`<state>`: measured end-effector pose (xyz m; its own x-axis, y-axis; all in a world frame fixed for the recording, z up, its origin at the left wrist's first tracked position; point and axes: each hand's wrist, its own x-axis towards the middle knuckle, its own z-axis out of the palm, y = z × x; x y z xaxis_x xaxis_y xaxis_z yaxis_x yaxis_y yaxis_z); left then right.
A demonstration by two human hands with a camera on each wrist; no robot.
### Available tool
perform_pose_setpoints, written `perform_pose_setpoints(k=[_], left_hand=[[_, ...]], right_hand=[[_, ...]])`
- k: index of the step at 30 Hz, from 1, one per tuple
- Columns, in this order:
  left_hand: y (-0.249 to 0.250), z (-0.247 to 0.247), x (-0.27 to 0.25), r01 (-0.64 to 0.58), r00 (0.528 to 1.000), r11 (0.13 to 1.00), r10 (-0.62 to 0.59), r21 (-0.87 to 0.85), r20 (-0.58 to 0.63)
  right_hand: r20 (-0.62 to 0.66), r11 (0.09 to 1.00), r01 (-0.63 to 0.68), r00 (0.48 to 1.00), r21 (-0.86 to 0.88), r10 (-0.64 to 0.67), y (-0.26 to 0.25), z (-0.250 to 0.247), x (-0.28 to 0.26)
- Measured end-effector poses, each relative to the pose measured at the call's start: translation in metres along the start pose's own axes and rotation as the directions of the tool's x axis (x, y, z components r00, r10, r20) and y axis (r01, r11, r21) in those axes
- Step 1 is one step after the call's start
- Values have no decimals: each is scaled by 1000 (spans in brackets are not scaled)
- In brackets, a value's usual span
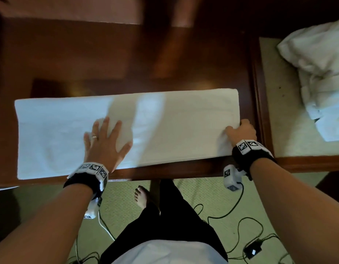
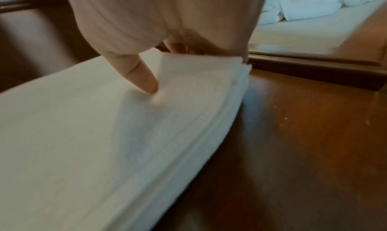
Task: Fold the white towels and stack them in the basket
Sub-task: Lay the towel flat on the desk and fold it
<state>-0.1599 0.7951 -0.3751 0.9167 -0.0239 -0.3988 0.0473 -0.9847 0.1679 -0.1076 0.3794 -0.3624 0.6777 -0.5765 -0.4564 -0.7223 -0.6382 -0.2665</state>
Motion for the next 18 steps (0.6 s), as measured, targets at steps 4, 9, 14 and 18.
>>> perform_pose_setpoints(k=[4, 9, 14, 18], left_hand=[[2, -10, -3, 29, 998, 999, -28, -34, 57], [8, -34, -4, 43, 997, 997, -39, -57, 65], [12, -56, 8, -8, 1000, 998, 8, 60, -9], [22, -63, 18, -129, 991, 982, 126, 140, 34]], right_hand=[[100, 995, -48, 994, 92, 39, -5, -7, 2], [-57, 983, 170, 984, 63, -167, -37, -43, 7], [-342, 924, 381, 864, -37, -370, -122, -135, 41], [-482, 845, 515, 710, -141, -513, -169, -196, 51]])
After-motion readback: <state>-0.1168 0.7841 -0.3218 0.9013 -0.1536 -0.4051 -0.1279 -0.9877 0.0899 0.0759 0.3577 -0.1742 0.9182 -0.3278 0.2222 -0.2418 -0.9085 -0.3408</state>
